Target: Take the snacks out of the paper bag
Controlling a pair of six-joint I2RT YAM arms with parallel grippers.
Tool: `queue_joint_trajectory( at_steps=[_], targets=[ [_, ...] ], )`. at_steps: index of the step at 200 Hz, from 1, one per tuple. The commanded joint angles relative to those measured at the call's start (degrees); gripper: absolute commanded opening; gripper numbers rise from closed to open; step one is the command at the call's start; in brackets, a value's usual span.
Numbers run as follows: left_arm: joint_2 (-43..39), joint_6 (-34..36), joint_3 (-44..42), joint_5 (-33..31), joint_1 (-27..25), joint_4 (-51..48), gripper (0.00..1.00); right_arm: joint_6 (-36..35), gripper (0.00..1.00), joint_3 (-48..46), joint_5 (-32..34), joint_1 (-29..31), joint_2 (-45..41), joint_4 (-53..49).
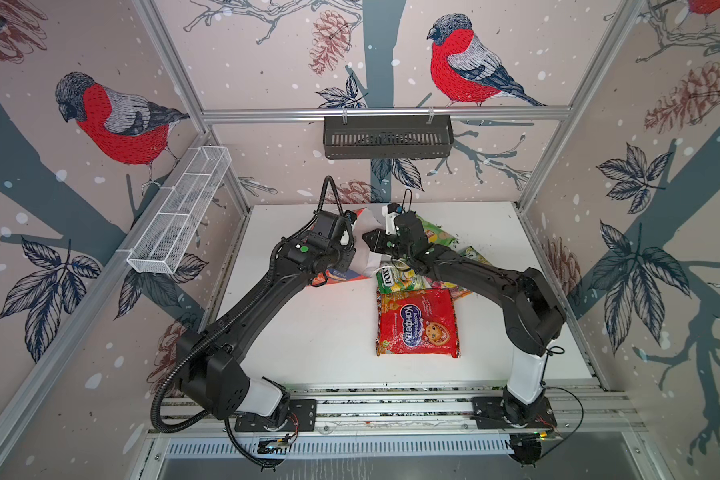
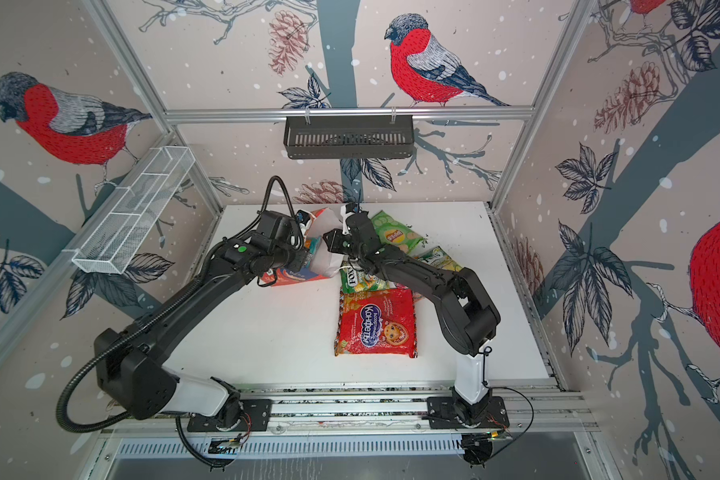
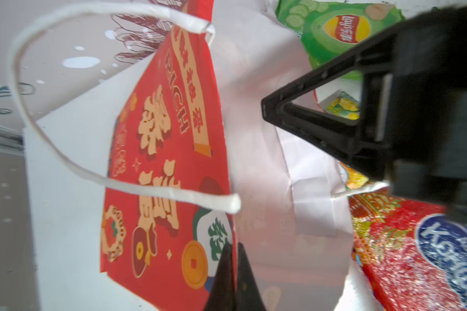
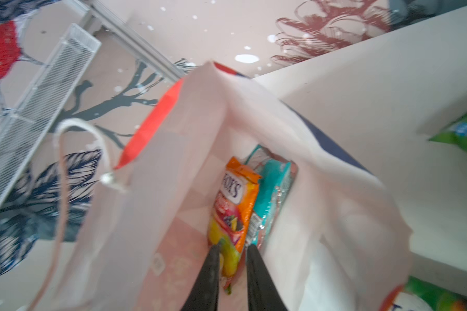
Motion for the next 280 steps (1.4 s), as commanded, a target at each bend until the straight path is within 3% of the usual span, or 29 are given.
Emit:
queue_joint_trajectory(
  at_steps=[1, 34, 68, 104, 162, 214, 280],
  targets=[
    [-1.02, 3.48, -0.2, -9.95, -1.54, 1.2, 0.0, 2.62, 0.21, 0.78, -12.8, -1.0, -1.21, -3.78],
    [-1.84, 5.61, -1.17, -17.99, -4.49, 5.19, 0.0, 3.41, 0.19, -0.37, -20.03, -0.85, -3.95, -7.4],
    [-2.84, 9.15, -4.9, -19.91, -5.24, 15.09, 0.0, 0.94, 0.17, -0.12, -17.27, 1.33, -7.16, -13.81],
    [-2.61, 11.07, -7.31, -17.15, -6.54, 22.21, 0.0, -0.17, 0.14, 1.39, -11.16, 3.55, -6.63, -16.91],
    [-7.34, 3.51, -15.08, -13.25, -6.91, 28.39, 0.0, 3.43, 0.13, 2.41, -8.14, 5.11, -1.42, -19.4],
    [-11.25, -0.48, -20.69, -10.17, -6.91, 27.13, 0.0, 7.04, 0.23, 3.05, -3.69, 3.58, 2.0, -14.45],
    [-11.05, -2.68, -23.75, -7.25, -6.91, 28.52, 0.0, 7.17, 0.34, 16.84, -4.81, 5.77, 12.21, -20.94]
  ],
)
